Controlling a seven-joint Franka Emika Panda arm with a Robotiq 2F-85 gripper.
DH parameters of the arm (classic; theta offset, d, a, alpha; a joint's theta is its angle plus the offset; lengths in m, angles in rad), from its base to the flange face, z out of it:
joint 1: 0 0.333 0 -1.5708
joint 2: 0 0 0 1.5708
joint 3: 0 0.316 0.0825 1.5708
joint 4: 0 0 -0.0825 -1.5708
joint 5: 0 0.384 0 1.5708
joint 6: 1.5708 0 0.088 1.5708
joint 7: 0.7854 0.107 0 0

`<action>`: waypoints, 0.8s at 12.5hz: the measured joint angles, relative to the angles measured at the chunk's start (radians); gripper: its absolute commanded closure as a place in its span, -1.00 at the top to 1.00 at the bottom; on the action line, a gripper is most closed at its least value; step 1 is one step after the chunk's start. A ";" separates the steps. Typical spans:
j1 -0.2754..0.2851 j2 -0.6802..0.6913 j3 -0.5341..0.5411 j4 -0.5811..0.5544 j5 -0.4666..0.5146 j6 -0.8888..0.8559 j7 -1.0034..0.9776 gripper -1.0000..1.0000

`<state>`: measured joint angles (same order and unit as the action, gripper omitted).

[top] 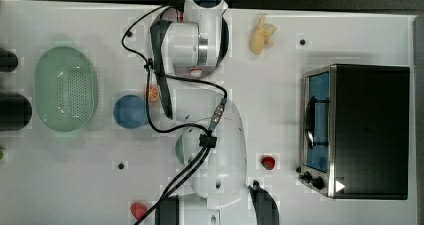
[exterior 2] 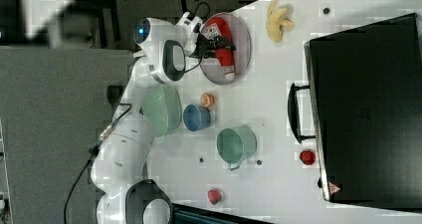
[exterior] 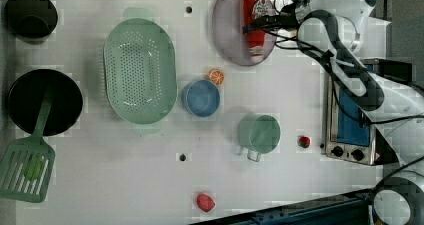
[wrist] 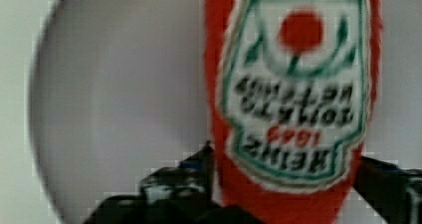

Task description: Pick ketchup from table and place on plate.

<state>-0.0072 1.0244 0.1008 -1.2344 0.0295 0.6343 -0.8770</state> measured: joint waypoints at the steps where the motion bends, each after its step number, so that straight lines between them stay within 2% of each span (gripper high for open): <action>1: 0.000 0.001 0.001 -0.007 -0.002 0.001 0.000 1.00; 3: -0.001 -0.013 0.007 -0.006 0.003 -0.012 0.000 1.00; 6: 0.000 -0.088 0.009 -0.014 0.006 -0.148 0.020 1.00; 10: -0.004 -0.300 0.004 -0.015 0.007 -0.312 0.268 1.00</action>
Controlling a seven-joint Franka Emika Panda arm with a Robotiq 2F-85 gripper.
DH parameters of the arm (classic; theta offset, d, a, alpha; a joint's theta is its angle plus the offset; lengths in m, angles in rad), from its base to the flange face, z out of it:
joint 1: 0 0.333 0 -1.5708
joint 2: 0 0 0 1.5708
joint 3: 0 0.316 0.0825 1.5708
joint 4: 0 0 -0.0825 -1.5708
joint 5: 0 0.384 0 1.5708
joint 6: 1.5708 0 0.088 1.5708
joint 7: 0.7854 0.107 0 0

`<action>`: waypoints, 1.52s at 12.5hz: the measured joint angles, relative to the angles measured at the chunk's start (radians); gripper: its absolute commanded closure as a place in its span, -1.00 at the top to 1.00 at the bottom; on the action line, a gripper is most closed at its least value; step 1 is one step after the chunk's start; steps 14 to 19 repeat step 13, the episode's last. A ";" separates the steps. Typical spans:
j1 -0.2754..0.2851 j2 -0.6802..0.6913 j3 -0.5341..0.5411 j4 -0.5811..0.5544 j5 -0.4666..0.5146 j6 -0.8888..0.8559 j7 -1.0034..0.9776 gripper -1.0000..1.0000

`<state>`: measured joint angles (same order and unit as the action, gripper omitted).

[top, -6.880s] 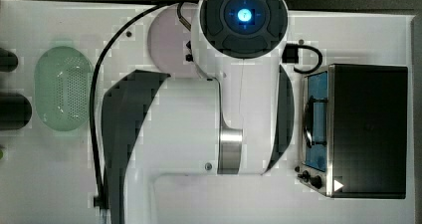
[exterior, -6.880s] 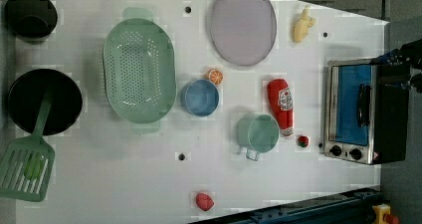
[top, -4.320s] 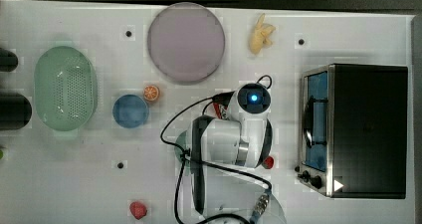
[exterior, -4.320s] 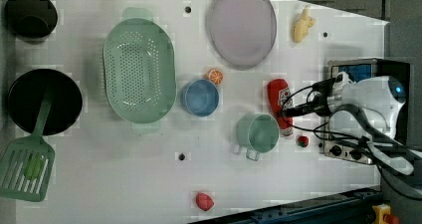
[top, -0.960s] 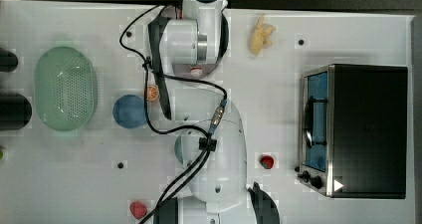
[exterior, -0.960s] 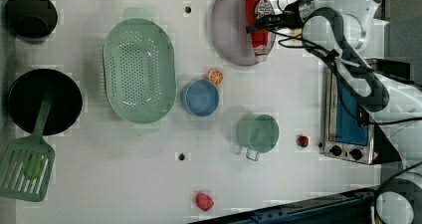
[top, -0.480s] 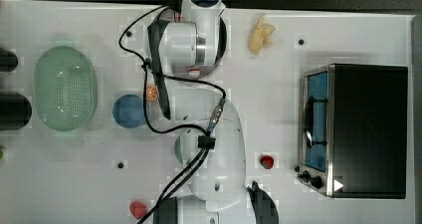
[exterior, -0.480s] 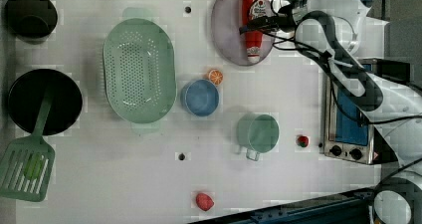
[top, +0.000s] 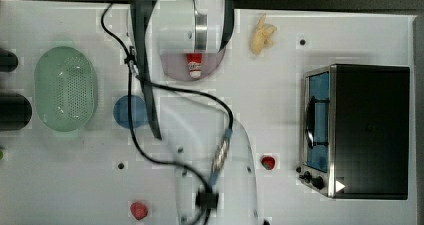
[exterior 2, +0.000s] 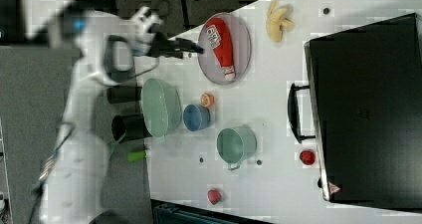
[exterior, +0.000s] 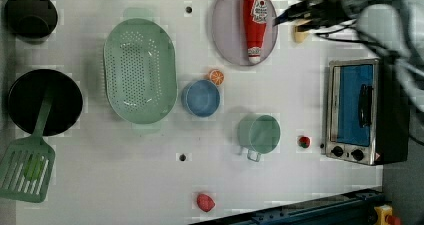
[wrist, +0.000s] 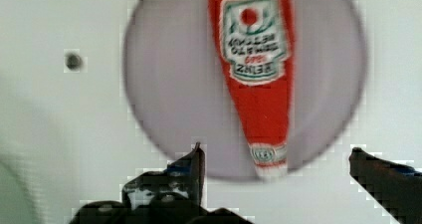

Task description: Pick ketchup from table and place on plate.

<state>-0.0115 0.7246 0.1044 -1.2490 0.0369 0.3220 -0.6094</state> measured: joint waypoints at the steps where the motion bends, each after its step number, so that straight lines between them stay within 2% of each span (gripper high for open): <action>1: -0.007 -0.064 0.000 0.006 0.000 -0.050 0.083 1.00; 7: -0.057 -0.408 -0.029 0.046 -0.004 -0.387 0.386 1.00; 10: -0.078 -0.527 -0.064 -0.031 0.003 -0.443 0.429 1.00; 12: -0.092 -0.595 -0.068 -0.140 -0.007 -0.438 0.438 1.00; 13: -0.094 -0.622 -0.071 -0.196 -0.007 -0.432 0.440 1.00; 19: -0.094 -0.622 -0.071 -0.196 -0.007 -0.432 0.440 1.00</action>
